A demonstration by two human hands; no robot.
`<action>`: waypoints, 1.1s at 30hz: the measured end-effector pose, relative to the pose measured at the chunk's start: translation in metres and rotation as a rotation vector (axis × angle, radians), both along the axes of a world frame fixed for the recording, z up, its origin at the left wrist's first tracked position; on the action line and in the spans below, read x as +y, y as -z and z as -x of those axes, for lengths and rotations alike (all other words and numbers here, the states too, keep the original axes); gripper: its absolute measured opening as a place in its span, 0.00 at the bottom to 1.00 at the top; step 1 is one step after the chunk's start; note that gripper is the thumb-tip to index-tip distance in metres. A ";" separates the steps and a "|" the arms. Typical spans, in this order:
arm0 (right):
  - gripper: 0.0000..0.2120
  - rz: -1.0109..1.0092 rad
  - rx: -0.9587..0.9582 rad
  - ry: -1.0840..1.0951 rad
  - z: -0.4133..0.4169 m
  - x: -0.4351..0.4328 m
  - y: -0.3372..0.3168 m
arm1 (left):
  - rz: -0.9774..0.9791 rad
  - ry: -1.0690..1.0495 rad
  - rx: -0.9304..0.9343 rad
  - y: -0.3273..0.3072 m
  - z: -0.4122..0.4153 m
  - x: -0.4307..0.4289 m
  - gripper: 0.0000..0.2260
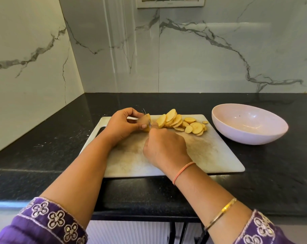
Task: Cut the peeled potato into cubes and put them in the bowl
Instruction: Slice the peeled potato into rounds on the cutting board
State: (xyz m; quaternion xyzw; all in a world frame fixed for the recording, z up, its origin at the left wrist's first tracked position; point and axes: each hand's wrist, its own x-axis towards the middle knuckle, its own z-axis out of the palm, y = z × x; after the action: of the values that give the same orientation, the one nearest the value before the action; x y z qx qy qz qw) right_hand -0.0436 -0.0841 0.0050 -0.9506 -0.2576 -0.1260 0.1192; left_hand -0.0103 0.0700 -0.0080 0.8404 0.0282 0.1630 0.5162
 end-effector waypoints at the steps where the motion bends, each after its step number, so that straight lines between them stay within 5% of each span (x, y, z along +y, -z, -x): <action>1: 0.18 0.007 0.000 -0.011 0.000 0.001 -0.003 | 0.000 0.002 0.001 0.000 0.000 0.001 0.10; 4: 0.08 0.020 0.053 -0.027 -0.003 0.003 -0.021 | 0.006 0.017 0.000 0.001 0.001 0.003 0.09; 12: 0.02 0.099 0.164 -0.026 -0.020 0.004 -0.061 | -0.077 0.041 -0.060 -0.003 0.001 0.002 0.10; 19: 0.03 0.026 0.103 -0.030 -0.011 0.000 -0.033 | -0.042 0.027 -0.051 0.000 0.000 0.003 0.08; 25: 0.15 0.026 -0.067 -0.007 -0.001 -0.004 0.002 | -0.050 0.003 -0.029 0.000 -0.002 -0.002 0.12; 33: 0.03 0.104 0.080 -0.051 -0.011 -0.003 -0.033 | -0.104 0.027 -0.047 0.000 0.001 -0.002 0.10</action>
State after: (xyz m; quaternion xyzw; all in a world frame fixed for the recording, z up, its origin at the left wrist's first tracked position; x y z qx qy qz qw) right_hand -0.0329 -0.0867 0.0378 -0.9528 -0.2832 -0.0713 0.0830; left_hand -0.0113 0.0681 -0.0084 0.8624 -0.0036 0.1770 0.4743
